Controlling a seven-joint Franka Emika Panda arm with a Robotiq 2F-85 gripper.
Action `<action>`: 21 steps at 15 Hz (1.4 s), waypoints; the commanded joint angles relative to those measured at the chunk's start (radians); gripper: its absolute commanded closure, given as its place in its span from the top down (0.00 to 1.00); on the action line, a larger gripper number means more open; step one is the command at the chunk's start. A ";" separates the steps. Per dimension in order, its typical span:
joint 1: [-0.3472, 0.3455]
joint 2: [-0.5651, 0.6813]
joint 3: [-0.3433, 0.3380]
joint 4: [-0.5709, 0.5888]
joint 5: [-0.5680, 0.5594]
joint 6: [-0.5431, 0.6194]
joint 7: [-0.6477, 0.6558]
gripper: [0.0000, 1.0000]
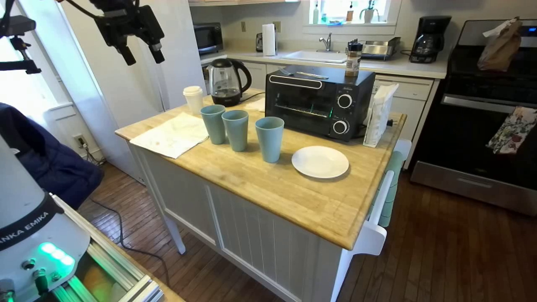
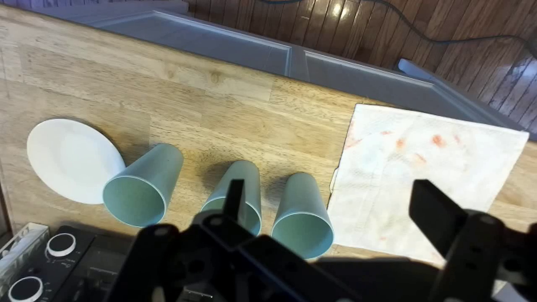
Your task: Stack the three green cups together
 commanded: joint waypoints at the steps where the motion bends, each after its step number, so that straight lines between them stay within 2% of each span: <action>1: -0.025 0.107 0.000 0.031 0.019 0.025 0.094 1.00; 11: -0.045 0.509 0.047 0.129 0.230 0.326 0.507 1.00; 16: -0.079 0.657 0.082 0.166 0.227 0.470 0.751 1.00; 21: -0.076 0.767 0.080 0.198 0.215 0.524 0.923 1.00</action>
